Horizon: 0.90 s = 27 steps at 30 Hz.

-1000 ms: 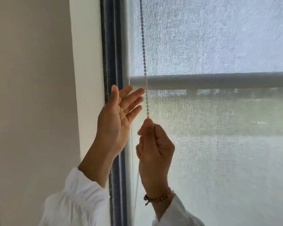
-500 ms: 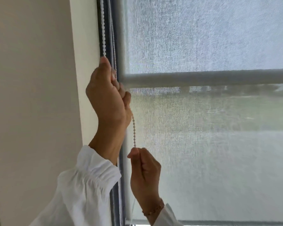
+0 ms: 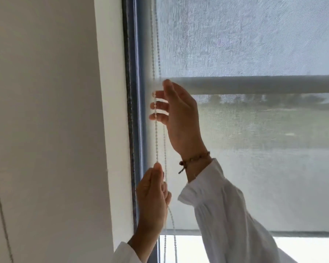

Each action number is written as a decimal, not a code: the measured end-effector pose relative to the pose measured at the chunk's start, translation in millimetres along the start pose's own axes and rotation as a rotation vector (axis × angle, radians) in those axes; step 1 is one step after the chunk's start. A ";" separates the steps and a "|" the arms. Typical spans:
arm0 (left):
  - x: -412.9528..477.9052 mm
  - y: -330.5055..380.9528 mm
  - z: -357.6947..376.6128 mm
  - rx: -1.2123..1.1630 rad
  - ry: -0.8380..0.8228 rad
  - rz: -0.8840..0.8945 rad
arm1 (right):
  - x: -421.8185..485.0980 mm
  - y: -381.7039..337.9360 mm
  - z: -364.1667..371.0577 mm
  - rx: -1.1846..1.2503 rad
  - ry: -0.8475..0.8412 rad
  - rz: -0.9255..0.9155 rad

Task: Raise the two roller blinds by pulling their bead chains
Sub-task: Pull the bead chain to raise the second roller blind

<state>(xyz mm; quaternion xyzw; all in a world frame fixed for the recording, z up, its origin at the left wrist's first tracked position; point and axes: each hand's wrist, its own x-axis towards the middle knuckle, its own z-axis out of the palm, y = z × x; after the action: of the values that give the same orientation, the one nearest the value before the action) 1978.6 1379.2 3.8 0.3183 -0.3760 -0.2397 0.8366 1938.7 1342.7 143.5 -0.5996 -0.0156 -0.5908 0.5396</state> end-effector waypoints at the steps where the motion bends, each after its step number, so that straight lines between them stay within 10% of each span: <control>1: -0.5 -2.4 -2.8 0.007 -0.006 -0.004 | 2.7 0.9 5.5 -0.002 0.014 0.041; 15: 58.3 47.0 -19.7 0.114 -0.231 -0.100 | -54.2 63.9 14.0 -0.495 0.301 -0.512; 21: 86.1 113.7 14.7 0.015 -0.369 0.052 | -130.3 138.7 -10.8 -0.642 0.208 -0.452; 27: 89.5 111.4 35.7 -0.125 -0.106 0.118 | -129.1 144.1 -9.4 -0.540 0.172 -0.231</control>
<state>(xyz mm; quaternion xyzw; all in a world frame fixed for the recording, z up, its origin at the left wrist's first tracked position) 2022.7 1385.3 144.3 0.2295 -0.4221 -0.2295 0.8464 1987.9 1356.2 -43.4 -0.6632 0.1197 -0.6798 0.2892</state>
